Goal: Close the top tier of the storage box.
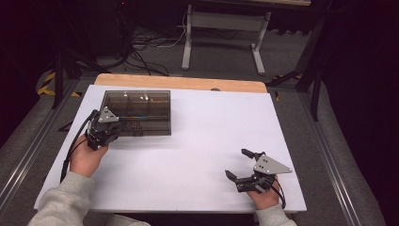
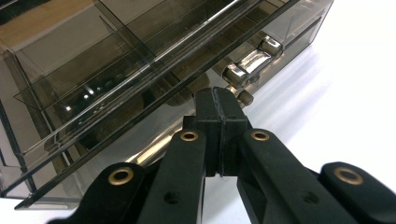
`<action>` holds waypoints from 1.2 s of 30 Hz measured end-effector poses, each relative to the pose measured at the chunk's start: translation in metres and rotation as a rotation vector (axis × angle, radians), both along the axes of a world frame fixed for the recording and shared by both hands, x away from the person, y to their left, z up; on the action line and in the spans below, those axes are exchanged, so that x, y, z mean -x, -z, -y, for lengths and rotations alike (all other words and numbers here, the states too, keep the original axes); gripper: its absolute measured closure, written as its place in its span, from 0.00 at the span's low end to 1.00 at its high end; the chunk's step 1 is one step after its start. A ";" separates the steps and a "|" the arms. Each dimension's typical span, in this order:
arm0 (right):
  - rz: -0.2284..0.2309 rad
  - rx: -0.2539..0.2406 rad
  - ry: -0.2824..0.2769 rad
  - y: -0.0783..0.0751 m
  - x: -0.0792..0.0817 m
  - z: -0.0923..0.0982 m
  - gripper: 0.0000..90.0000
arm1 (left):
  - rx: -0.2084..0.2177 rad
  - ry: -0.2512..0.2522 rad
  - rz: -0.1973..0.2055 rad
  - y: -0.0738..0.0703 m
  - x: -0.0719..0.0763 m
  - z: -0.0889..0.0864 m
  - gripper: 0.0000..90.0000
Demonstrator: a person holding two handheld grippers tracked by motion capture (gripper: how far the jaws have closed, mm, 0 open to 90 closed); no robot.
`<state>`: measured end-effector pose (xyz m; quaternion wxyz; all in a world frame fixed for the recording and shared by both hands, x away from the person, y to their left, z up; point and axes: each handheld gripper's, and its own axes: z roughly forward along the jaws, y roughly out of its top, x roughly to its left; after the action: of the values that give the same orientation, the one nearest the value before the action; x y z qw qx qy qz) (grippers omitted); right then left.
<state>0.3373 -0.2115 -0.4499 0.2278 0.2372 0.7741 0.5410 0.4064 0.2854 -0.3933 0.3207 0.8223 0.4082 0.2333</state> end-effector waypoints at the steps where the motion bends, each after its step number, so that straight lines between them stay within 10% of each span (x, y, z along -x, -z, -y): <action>1: 0.000 0.000 0.000 0.000 0.000 0.000 0.05 | 0.002 -0.001 0.004 0.000 -0.001 0.000 0.99; 31: -0.007 -0.003 0.007 0.000 0.000 0.001 0.05 | -0.004 -0.012 0.007 0.000 -0.005 0.001 0.99; 36: -0.008 -0.008 0.006 0.000 -0.001 0.001 0.05 | 0.038 0.005 0.031 -0.011 0.004 -0.003 0.86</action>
<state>0.3378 -0.2122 -0.4498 0.2252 0.2425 0.7721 0.5425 0.4023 0.2881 -0.3820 0.3434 0.8132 0.4054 0.2375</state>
